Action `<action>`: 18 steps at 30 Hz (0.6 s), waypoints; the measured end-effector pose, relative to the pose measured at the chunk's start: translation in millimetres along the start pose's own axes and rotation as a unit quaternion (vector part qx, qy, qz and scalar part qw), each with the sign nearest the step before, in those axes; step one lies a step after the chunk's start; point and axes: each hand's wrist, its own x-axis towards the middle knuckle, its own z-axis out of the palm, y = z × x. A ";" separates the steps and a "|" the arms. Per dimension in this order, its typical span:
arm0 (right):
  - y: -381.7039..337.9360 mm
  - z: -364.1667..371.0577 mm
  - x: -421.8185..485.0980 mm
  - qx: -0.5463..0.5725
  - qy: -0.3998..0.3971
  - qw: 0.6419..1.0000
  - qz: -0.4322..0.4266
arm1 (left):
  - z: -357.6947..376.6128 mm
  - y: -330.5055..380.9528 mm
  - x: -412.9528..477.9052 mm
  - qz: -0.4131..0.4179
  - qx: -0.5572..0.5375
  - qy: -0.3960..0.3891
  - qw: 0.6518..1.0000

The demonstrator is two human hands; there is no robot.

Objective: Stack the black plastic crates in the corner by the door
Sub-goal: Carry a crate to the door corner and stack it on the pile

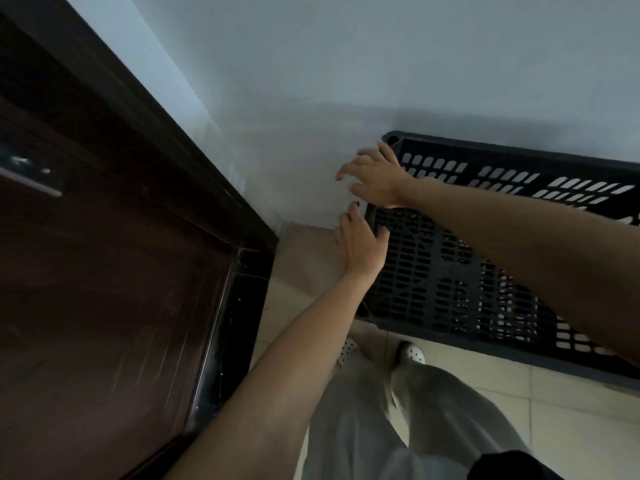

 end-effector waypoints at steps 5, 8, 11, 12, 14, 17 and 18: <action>-14.5 3.7 -33.0 -0.055 0.077 0.995 -0.042 | -19.3 -15.2 -42.8 -0.009 -0.032 0.024 0.999; -27.9 5.6 -54.4 -0.060 0.058 0.993 -0.079 | -32.9 -26.6 -77.7 -0.031 -0.013 0.060 0.998; -41.7 7.4 -80.3 -0.057 0.050 0.990 -0.120 | -32.2 -36.9 -111.3 -0.069 0.012 0.098 0.993; -46.0 8.8 -89.2 -0.059 0.041 0.988 -0.137 | -30.1 -40.8 -121.5 -0.083 0.026 0.112 0.990; -53.7 13.7 -108.8 -0.067 0.018 0.982 -0.177 | -23.5 -46.0 -145.4 -0.098 0.056 0.141 0.984; -64.7 26.0 -141.0 -0.098 -0.012 0.964 -0.245 | -6.5 -49.6 -183.4 -0.103 0.102 0.171 0.975; -68.3 31.8 -152.4 -0.125 -0.020 0.954 -0.273 | 1.7 -50.8 -198.7 -0.117 0.106 0.170 0.973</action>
